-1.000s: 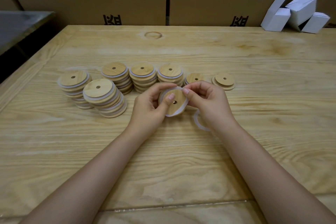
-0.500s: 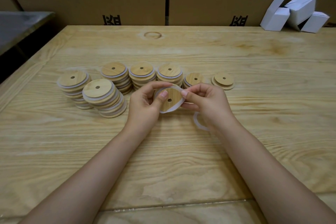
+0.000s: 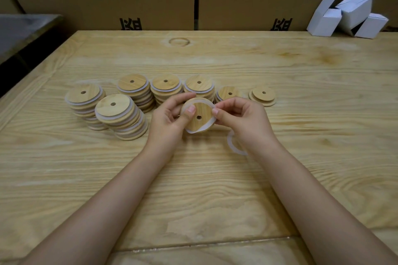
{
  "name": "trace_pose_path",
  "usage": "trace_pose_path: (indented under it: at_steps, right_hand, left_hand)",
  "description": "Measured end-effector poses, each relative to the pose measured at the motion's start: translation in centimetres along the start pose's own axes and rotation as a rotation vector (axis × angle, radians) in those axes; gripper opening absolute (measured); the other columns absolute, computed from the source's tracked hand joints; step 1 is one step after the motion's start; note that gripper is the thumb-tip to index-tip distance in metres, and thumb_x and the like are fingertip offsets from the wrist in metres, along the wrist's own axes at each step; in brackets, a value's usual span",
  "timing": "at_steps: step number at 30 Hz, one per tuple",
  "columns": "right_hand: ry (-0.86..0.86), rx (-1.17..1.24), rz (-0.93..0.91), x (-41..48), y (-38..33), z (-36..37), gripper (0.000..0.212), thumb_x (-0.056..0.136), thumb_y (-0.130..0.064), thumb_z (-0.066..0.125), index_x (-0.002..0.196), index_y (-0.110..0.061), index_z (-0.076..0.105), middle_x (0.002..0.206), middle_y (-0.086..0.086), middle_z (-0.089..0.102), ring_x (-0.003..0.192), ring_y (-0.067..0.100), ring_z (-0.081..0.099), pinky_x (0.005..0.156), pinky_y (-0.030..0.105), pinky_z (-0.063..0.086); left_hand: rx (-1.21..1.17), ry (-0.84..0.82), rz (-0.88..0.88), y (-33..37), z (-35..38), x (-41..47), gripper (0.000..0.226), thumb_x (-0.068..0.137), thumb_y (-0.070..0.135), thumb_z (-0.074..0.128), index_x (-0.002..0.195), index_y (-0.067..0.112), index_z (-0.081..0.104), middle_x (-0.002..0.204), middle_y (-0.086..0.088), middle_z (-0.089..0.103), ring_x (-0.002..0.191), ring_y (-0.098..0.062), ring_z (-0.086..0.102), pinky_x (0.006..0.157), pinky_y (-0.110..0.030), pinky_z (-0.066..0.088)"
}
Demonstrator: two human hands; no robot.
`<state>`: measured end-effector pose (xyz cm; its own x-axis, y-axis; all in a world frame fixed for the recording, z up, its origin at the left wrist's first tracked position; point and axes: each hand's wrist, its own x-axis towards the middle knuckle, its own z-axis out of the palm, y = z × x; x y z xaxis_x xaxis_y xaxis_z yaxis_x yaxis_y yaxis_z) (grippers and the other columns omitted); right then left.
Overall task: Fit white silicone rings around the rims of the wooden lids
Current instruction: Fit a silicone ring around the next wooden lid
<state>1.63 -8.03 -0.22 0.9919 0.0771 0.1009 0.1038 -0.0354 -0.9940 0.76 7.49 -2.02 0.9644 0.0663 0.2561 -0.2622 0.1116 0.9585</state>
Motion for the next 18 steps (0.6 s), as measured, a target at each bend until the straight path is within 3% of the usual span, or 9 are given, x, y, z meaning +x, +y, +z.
trace_pose_path:
  at_steps: [3,5,8,13,18]
  right_hand:
    - [0.019,-0.162,-0.095,-0.02,0.14,0.19,0.014,0.080,-0.006,0.071,0.074,-0.018,0.067,0.075,-0.004,0.070,0.074,0.009,0.067,0.070,0.021,0.054]
    - [0.008,-0.235,-0.128,-0.11,0.19,0.38,0.017,0.080,-0.009,0.070,0.073,-0.023,0.066,0.073,-0.009,0.069,0.071,0.005,0.065,0.067,0.024,0.054]
    - [0.018,-0.267,-0.159,-0.22,0.24,0.51,0.016,0.080,-0.012,0.071,0.073,-0.026,0.065,0.074,-0.008,0.069,0.071,0.006,0.065,0.067,0.029,0.055]
    - [0.046,-0.294,-0.184,-0.33,0.32,0.57,0.013,0.078,-0.012,0.073,0.073,-0.021,0.065,0.077,-0.006,0.070,0.072,0.007,0.066,0.066,0.018,0.053]
    - [0.060,-0.229,-0.140,-0.17,0.27,0.61,0.013,0.079,-0.009,0.072,0.071,-0.017,0.066,0.079,-0.002,0.071,0.076,0.014,0.067,0.068,0.019,0.053]
  left_hand:
    - [0.023,-0.038,-0.033,0.07,0.18,-0.09,0.014,0.084,0.009,0.060,0.098,0.011,0.064,0.082,0.002,0.072,0.074,-0.007,0.066,0.064,-0.022,0.054]
    - [0.064,-0.044,-0.026,0.01,0.40,-0.15,0.011,0.084,0.005,0.061,0.094,0.011,0.062,0.081,-0.001,0.070,0.070,-0.004,0.065,0.064,-0.020,0.053]
    - [0.072,-0.013,-0.010,-0.20,0.50,-0.14,0.011,0.086,0.002,0.059,0.094,0.010,0.060,0.079,0.000,0.070,0.068,-0.003,0.065,0.064,-0.020,0.053]
    - [0.065,0.021,0.033,-0.34,0.25,0.03,0.012,0.087,0.005,0.059,0.092,0.016,0.059,0.072,0.011,0.072,0.069,-0.001,0.066,0.063,-0.016,0.052]
    - [0.074,0.025,0.042,-0.35,0.09,0.10,0.015,0.087,0.002,0.059,0.091,0.017,0.059,0.073,0.010,0.072,0.071,-0.003,0.066,0.065,-0.019,0.053]
